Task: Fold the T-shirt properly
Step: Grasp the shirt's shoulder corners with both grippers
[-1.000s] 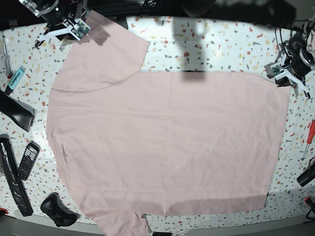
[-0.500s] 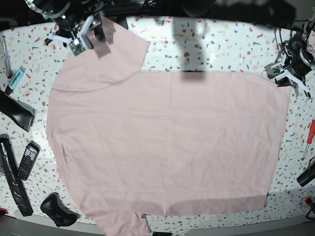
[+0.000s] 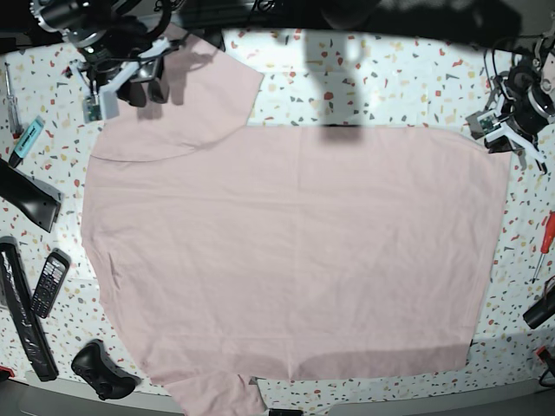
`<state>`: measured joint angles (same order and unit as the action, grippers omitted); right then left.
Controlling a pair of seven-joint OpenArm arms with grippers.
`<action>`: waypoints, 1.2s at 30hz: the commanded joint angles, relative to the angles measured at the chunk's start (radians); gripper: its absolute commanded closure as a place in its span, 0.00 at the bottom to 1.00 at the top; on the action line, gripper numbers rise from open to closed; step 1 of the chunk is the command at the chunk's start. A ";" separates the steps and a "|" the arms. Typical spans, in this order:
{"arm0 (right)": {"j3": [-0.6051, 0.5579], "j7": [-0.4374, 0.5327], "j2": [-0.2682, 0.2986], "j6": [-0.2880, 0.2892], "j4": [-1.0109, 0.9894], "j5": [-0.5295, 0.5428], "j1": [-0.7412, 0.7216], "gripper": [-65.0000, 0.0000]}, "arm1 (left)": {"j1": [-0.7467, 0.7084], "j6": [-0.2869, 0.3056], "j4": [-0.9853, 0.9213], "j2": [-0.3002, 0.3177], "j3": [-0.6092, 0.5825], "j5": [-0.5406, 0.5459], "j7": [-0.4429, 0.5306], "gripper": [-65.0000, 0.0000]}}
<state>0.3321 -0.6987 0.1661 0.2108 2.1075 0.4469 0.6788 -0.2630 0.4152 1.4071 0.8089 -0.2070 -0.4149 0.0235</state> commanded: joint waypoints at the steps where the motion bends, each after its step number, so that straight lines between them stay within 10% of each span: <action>1: 0.029 0.008 0.005 0.003 -0.003 0.020 0.003 0.69 | 0.002 0.007 0.006 0.017 0.008 0.004 0.003 1.00; 9: 0.167 0.002 0.005 0.116 -0.190 0.141 -0.011 0.69 | 0.002 0.007 0.006 0.017 0.008 0.004 0.003 1.00; 17: 0.171 0.006 -0.011 0.119 -0.227 0.105 -0.035 0.68 | 0.002 0.007 0.006 0.017 0.008 0.005 0.004 1.00; 22: 0.171 0.019 -0.028 0.118 -0.228 0.072 -0.035 0.47 | 0.002 0.007 0.006 0.017 0.008 0.005 0.004 1.00; 30: 0.171 -0.029 -0.028 0.066 -0.337 0.116 -0.101 0.47 | 0.002 0.007 0.006 0.017 0.008 0.055 0.004 1.00; 36: 0.171 -0.073 -0.029 0.129 -0.415 0.188 -0.172 0.48 | 0.002 0.007 0.006 0.017 0.008 0.076 0.003 1.00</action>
<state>0.4988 -0.7650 0.1307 0.3294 1.6833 0.6254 0.4988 -0.2630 0.4149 1.4071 0.8089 -0.2070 -0.3431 0.0231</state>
